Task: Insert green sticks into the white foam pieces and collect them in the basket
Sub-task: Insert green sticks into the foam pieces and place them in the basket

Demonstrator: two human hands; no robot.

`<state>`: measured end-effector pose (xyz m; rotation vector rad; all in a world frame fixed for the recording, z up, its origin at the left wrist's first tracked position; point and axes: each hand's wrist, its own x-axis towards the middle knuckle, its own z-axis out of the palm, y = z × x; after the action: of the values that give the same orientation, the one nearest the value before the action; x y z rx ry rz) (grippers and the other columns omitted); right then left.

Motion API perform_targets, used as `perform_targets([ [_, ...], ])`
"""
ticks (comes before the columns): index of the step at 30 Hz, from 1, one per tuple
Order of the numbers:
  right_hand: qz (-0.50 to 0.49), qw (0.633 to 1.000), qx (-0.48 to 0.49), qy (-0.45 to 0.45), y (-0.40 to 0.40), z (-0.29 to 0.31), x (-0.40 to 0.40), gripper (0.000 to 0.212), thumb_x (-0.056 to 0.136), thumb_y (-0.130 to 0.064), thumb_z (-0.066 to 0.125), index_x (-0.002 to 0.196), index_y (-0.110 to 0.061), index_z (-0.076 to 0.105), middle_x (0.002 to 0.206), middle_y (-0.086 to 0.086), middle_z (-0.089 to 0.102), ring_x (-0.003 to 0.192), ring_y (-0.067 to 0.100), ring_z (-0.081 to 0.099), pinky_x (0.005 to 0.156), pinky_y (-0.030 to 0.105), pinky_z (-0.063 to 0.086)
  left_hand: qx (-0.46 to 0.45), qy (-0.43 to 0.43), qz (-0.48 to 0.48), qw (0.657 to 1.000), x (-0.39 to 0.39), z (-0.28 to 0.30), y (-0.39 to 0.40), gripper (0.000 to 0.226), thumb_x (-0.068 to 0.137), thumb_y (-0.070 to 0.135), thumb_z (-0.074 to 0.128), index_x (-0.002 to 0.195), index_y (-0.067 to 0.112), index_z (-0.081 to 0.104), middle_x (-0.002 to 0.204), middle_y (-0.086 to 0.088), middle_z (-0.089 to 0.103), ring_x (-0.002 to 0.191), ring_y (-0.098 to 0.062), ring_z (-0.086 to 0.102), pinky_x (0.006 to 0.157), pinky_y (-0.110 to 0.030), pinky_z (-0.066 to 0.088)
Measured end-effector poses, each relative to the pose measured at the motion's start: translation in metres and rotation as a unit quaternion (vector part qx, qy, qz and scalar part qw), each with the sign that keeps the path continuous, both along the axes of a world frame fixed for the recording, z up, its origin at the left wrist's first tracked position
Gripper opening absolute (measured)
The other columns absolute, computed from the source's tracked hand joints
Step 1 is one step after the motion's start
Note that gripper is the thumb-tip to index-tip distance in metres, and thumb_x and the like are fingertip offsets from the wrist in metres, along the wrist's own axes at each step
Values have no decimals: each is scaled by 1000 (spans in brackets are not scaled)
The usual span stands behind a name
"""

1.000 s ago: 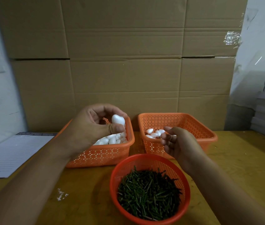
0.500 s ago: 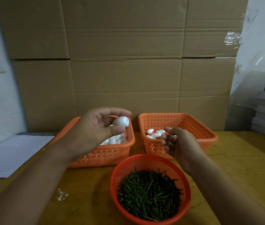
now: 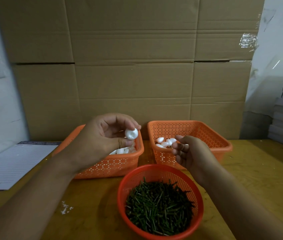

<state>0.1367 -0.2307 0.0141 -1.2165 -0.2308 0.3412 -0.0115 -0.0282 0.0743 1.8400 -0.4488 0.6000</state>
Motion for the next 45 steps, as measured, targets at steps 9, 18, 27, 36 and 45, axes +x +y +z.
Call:
perform_targets([
  [9, 121, 983, -125, -54, 0, 9, -14, 22, 99, -24, 53, 117, -14, 62, 81, 3, 74, 64, 13, 66, 51, 23, 49, -72, 49, 13, 996, -2, 2, 0, 27, 82, 44, 77, 103, 29, 75, 101, -7, 75, 90, -25, 75, 77, -28, 59],
  [18, 311, 807, -423, -270, 6, 10, -38, 12, 95, -27, 63, 107, -24, 66, 94, -1, 73, 74, 8, 66, 60, 20, 49, -149, 75, -55, 984, -2, 5, 2, 44, 70, 56, 82, 98, 22, 77, 95, -7, 74, 85, -18, 73, 73, -26, 59],
  [27, 302, 633, -568, -431, 14, 10, -53, 35, 83, -31, 72, 117, -38, 67, 113, -11, 63, 98, 9, 58, 81, 27, 50, -115, 48, -53, 991, 0, 2, 8, 33, 66, 19, 90, 95, 25, 76, 103, 2, 72, 98, -14, 69, 85, -30, 57],
  [36, 294, 625, -577, -436, 15, 9, -56, 29, 87, -21, 69, 115, -28, 69, 114, -4, 68, 104, 14, 62, 87, 27, 51, -54, 27, -16, 998, 2, -1, 6, 32, 62, 20, 85, 91, 31, 78, 100, 9, 73, 98, -7, 67, 80, -20, 54],
  [45, 276, 638, -561, -449, 16, 6, -52, 23, 91, -17, 66, 112, -22, 73, 116, -3, 70, 106, 14, 62, 82, 23, 48, -63, 46, 0, 997, 1, 0, 2, 36, 61, 17, 92, 90, 30, 75, 100, -2, 75, 91, -20, 73, 73, -26, 58],
])
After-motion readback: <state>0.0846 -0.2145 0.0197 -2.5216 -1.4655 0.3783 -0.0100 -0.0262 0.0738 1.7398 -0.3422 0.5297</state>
